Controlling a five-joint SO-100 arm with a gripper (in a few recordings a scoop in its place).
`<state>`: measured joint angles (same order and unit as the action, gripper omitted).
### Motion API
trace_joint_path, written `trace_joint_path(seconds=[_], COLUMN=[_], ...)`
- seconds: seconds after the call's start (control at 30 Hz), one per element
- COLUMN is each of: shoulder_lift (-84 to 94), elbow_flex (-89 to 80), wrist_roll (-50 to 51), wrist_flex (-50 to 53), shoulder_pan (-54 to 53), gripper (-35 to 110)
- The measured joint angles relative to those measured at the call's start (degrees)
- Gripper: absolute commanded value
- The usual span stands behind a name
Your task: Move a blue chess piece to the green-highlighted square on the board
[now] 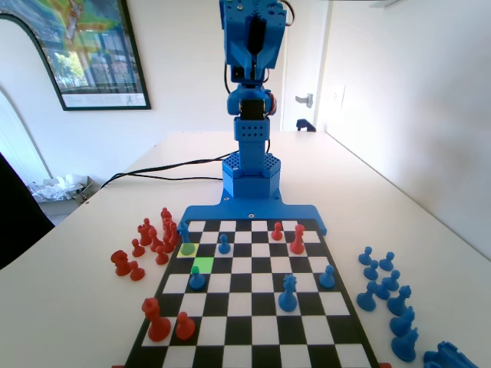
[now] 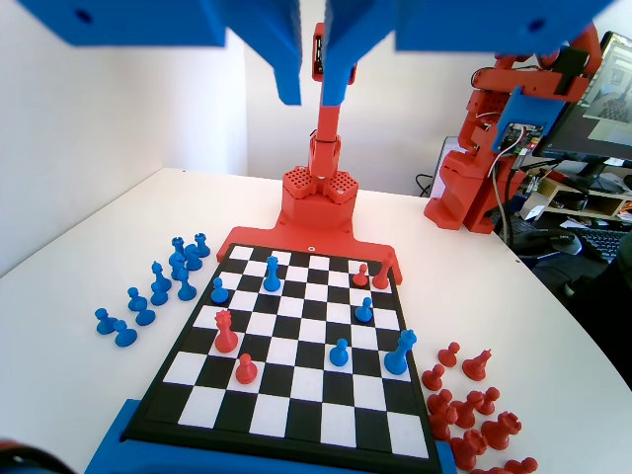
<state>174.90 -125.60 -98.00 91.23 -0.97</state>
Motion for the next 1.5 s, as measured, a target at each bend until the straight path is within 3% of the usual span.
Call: trace_joint_path(seconds=[1.5], shoulder_lift=[-0.2], elbow_flex=[-0.2], wrist_roll=[0.0], wrist_flex=[0.0], shoulder_pan=[1.1], gripper=[1])
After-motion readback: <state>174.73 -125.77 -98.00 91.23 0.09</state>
